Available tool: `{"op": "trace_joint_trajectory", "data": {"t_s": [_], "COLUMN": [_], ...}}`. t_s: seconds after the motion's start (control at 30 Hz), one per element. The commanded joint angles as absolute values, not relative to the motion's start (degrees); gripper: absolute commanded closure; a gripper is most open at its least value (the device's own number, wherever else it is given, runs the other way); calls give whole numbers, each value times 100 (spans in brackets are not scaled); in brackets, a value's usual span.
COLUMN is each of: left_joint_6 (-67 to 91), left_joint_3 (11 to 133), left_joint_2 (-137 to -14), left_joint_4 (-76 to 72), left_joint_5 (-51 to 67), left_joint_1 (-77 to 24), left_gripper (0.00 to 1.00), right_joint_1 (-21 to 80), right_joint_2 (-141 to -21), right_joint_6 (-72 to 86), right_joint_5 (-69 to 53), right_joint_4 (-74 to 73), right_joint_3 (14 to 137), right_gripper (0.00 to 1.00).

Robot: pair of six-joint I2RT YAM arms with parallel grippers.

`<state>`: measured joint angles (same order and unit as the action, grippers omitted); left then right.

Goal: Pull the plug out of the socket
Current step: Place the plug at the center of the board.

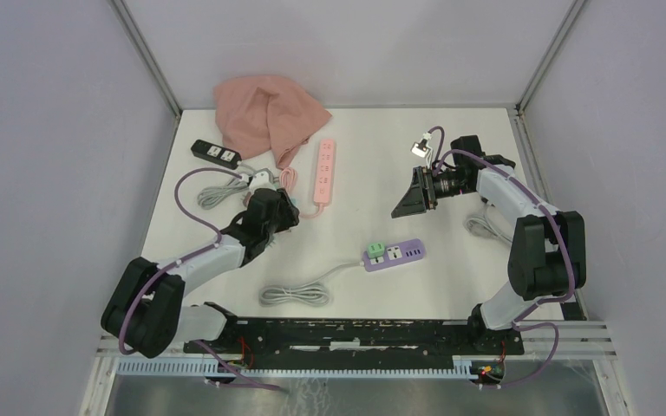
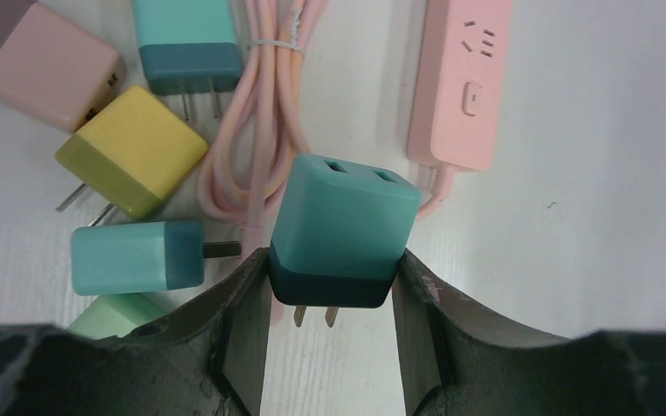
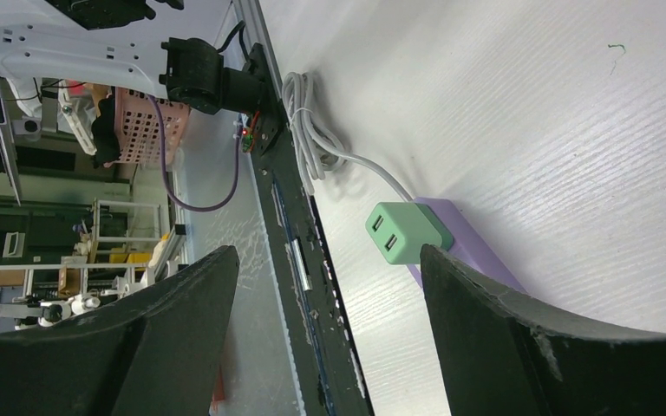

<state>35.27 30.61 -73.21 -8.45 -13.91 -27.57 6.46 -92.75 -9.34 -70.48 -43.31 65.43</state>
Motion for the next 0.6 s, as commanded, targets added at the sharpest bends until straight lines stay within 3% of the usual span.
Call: {"op": "trace_joint_trajectory", "data": {"t_s": [0.0, 0.57], "left_joint_6": [3796, 4142], "left_joint_3": [3514, 4360], "left_joint_2": [-7481, -7902], "left_joint_4": [-468, 596], "left_joint_5": [-1973, -3242], "left_joint_1": [-2691, -2491], "left_gripper": [97, 87], "right_joint_1": [620, 623], "right_joint_2": [-9291, -9313], "right_joint_6": [-1063, -1172], "right_joint_5": [-7174, -7137], "right_joint_4": [-4325, -4435], "right_joint_3": [6766, 6806], "right_gripper": [17, 17]}}
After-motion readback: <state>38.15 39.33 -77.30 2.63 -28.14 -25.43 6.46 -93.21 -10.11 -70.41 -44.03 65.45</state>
